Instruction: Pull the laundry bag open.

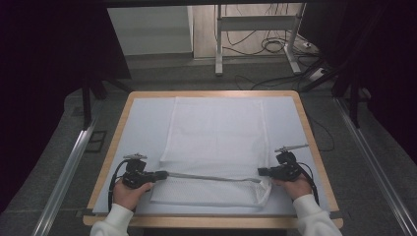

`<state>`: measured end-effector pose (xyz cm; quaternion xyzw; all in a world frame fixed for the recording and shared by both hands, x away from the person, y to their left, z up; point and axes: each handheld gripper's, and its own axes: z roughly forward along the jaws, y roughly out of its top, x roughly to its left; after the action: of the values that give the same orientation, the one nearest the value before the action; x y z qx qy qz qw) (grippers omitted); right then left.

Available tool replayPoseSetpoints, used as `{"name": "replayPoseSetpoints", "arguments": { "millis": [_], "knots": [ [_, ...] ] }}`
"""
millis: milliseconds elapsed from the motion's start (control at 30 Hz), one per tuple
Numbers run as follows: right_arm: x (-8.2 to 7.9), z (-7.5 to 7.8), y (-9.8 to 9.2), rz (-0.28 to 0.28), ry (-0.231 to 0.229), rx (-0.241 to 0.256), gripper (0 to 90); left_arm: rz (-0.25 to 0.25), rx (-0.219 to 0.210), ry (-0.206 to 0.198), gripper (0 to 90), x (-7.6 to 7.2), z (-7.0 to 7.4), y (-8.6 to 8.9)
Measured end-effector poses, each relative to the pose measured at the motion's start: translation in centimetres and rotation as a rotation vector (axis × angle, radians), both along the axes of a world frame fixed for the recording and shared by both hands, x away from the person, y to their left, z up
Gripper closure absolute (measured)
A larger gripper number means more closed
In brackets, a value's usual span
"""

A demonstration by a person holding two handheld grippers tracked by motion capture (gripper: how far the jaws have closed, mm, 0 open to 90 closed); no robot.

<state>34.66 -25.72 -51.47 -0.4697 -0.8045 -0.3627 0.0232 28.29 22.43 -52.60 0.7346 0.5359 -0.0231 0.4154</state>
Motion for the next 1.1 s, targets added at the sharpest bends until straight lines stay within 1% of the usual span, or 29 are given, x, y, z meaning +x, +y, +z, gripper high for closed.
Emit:
{"name": "replayPoseSetpoints", "arguments": {
  "millis": [133,200,267,367,467,567,600,667,733,867,933,1000,1100],
  "knots": [
    [0.0,-0.1,0.1,0.000,0.000,-0.002,87.7,0.006,-0.003,0.004,86.5,-0.1,-0.1,0.5],
    [0.1,-0.1,0.1,0.003,0.002,-0.006,87.7,0.014,0.006,0.004,86.5,-0.2,-0.1,0.7],
    [0.1,-0.1,0.1,-0.001,0.001,-0.004,87.7,0.025,0.027,0.002,86.5,-0.1,-0.2,1.0],
    [0.1,-0.1,0.0,0.002,-0.002,-0.001,87.7,0.033,0.025,0.005,86.5,-0.1,-0.4,1.5],
    [0.1,-0.2,0.0,0.001,0.000,-0.001,87.7,0.033,0.030,0.006,86.5,-0.1,-0.4,1.7],
    [0.1,-0.2,0.0,0.002,0.000,-0.001,87.7,0.045,0.034,0.010,86.5,-0.1,-0.5,2.1],
    [0.1,-0.2,0.0,0.004,0.001,-0.001,87.7,0.060,0.036,0.013,86.5,0.0,-0.6,2.6],
    [0.2,-0.2,0.0,0.006,0.003,-0.003,87.7,0.071,0.033,0.020,86.5,0.0,-0.8,3.2],
    [0.2,-0.2,0.0,0.010,0.006,0.008,87.7,0.075,0.029,0.022,86.5,0.1,-0.9,3.5],
    [0.1,-0.3,0.2,0.016,0.006,-0.001,87.7,0.066,0.065,0.011,86.5,0.0,-0.8,3.2],
    [0.1,-0.3,0.2,0.014,0.003,-0.006,87.7,0.060,0.072,0.004,86.5,-0.1,-0.7,2.9],
    [0.2,-0.3,0.1,0.012,0.001,-0.010,87.7,0.054,0.074,0.002,86.5,-0.2,-0.7,2.8],
    [0.2,-0.3,0.0,0.007,0.003,-0.008,87.7,0.055,0.063,0.006,86.5,-0.2,-0.7,2.8]
  ]
}}
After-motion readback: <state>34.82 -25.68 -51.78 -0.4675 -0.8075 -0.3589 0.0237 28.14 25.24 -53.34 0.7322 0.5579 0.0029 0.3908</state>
